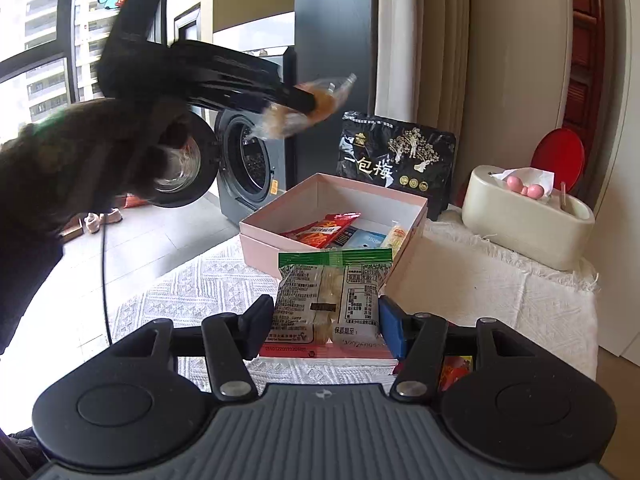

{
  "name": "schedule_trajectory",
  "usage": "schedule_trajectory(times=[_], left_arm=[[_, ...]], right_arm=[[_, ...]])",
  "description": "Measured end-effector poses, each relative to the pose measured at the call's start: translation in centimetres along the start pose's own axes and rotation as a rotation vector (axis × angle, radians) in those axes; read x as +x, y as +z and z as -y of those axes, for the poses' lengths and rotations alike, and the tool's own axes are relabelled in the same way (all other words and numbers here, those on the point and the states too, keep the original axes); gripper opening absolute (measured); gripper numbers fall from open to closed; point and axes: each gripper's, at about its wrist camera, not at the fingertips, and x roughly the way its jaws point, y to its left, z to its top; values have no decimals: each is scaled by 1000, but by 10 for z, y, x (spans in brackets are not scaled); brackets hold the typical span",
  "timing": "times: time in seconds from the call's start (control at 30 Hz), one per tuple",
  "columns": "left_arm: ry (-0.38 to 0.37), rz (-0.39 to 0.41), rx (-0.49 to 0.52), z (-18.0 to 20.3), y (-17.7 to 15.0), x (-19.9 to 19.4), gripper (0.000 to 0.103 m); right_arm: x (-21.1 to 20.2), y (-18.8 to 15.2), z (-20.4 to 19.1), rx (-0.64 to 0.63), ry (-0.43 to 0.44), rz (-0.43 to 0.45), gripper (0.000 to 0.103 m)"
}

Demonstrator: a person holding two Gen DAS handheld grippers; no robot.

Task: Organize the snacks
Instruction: 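Carry both held snacks into the pink box and open both grippers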

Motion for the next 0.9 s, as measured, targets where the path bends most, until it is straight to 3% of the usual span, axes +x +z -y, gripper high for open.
schedule_trajectory(times=[0.1, 0.17, 0.23, 0.37, 0.57, 0.67, 0.77, 0.9], left_arm=[[57, -75, 16, -7, -11, 36, 55], [-9, -88, -69, -19, -20, 41, 55], [-30, -72, -137, -28, -29, 35, 55], [29, -59, -164, -36, -56, 9, 55], [19, -144, -196, -30, -115, -24, 55], [0, -182, -207, -23, -134, -26, 55], [-5, -220, -192, -13, -147, -25, 55], [36, -252, -169, -3, -156, -25, 55]], right_arm=[[-1, 3, 4, 10, -14, 11, 57], [-2, 4, 7, 11, -20, 20, 57], [0, 7, 11, 19, -24, 24, 57], [16, 20, 24, 54, -20, 36, 57], [82, 54, 45, 181, 24, -11, 57], [113, 74, 40, 224, 54, 38, 57], [135, 94, 30, 205, 67, 51, 71], [131, 90, 24, 137, 40, 30, 71]])
